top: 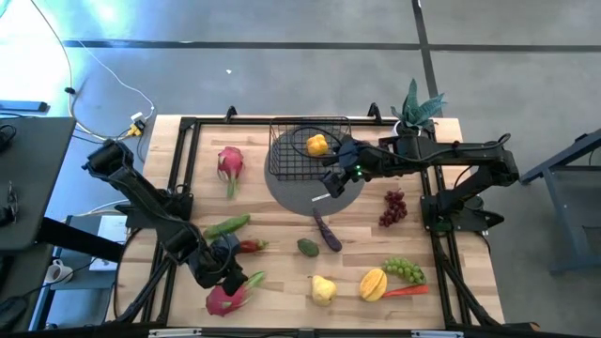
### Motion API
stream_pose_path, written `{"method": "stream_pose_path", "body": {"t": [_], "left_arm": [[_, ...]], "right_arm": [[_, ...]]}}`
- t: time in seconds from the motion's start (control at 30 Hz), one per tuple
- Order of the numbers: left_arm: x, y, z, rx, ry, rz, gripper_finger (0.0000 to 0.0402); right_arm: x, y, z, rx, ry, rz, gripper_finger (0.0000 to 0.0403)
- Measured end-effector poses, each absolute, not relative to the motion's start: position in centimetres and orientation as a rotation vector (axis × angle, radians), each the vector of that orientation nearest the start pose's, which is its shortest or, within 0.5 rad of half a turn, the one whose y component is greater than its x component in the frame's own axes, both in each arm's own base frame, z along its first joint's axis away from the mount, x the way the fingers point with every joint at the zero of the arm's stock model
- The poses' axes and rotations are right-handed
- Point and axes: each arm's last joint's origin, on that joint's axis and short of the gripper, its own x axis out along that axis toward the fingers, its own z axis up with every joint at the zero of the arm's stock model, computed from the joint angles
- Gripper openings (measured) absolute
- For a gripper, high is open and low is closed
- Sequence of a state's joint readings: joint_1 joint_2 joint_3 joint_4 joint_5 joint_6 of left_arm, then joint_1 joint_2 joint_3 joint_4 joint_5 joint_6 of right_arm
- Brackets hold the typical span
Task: Build produce basket
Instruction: Put the bottom pink dragon fruit into the black wire basket
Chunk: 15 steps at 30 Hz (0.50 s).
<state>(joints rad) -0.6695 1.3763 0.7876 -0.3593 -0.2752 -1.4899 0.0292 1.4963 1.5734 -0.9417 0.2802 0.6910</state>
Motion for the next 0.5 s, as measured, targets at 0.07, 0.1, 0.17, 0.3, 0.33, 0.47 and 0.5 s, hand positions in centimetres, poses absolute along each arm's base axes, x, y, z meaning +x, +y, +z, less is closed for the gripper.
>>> {"method": "stream_pose_path", "body": {"t": [0.07, 0.1, 0.17, 0.3, 0.33, 0.47, 0.5], "left_arm": [[21.2, -15.7, 19.4, -0.940, 0.917, 0.328, 0.0200], [21.3, -15.7, 19.2, -0.936, 0.924, 0.332, 0.0200], [21.5, -15.8, 18.8, -0.932, 0.935, 0.331, 0.0200], [21.9, -16.2, 18.1, -0.926, 0.951, 0.317, 0.0200], [22.0, -16.3, 17.9, -0.924, 0.955, 0.321, 0.0200], [22.4, -16.7, 16.9, -0.921, 0.979, 0.321, 0.0200], [22.6, -16.8, 16.8, -0.925, 0.978, 0.316, 0.0200]], "right_arm": [[30.2, 0.1, 37.3, 0.511, 0.734, -0.517, 0.0399], [30.2, 0.1, 37.3, 0.511, 0.735, -0.517, 0.0399], [30.2, 0.1, 37.3, 0.511, 0.735, -0.517, 0.0399], [30.2, 0.1, 37.2, 0.508, 0.736, -0.516, 0.0399], [30.2, 0.1, 37.2, 0.507, 0.737, -0.516, 0.0399], [30.2, 0.1, 37.2, 0.493, 0.741, -0.511, 0.0399], [30.2, 0.1, 37.2, 0.493, 0.741, -0.511, 0.0399]]}}
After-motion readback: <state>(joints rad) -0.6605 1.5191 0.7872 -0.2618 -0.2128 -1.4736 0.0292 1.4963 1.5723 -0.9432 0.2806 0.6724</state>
